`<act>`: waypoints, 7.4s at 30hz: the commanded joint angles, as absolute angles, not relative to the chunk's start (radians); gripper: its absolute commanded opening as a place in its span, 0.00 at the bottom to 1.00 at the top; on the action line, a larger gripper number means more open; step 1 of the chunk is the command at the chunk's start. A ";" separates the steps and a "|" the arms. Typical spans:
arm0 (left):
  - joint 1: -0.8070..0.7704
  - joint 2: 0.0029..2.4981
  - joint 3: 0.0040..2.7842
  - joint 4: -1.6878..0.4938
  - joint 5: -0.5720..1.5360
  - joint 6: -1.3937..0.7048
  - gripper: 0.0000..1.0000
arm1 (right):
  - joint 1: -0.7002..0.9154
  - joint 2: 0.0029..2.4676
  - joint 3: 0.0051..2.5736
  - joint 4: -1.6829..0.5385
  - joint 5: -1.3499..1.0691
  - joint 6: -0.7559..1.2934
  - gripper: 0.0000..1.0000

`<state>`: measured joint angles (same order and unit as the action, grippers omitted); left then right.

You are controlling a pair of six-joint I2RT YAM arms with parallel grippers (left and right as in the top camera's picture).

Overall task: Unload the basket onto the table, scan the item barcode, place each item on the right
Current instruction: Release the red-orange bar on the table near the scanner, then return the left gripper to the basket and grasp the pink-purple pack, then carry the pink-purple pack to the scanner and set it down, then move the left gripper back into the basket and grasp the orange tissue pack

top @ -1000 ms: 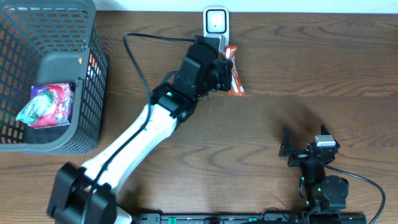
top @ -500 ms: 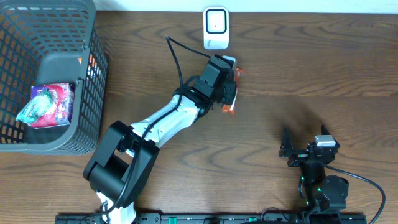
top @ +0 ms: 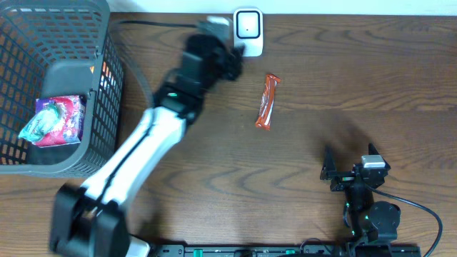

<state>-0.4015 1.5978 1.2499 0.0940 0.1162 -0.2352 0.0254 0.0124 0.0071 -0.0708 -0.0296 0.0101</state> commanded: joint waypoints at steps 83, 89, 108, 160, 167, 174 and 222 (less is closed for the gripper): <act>0.571 1.732 1.261 -0.464 -0.065 0.392 0.88 | 0.024 0.007 0.006 -0.075 -0.028 -0.001 0.99; 0.573 1.740 1.261 -0.394 -0.101 0.392 0.70 | 0.024 0.007 0.006 -0.075 -0.028 -0.001 0.99; 0.573 1.760 1.255 -0.382 -0.118 0.322 0.08 | 0.024 0.007 0.006 -0.075 -0.028 -0.001 0.99; -0.374 1.576 1.255 -0.175 0.194 -0.242 0.09 | 0.024 0.007 0.006 -0.075 -0.028 -0.001 0.99; -0.377 1.673 1.255 -0.151 0.195 -0.242 0.30 | 0.024 0.007 0.006 -0.075 -0.028 -0.001 0.99; -0.377 1.673 1.255 -0.153 0.195 -0.242 0.41 | 0.024 0.007 0.006 -0.075 -0.028 -0.001 0.99; 0.488 1.261 1.255 -0.200 0.050 -0.219 0.73 | 0.024 0.007 0.006 -0.075 -0.028 -0.001 0.99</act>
<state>0.4355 1.2606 1.2442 -0.1806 -0.1173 -0.2283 0.0254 0.0124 0.0071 -0.0708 -0.0296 0.0101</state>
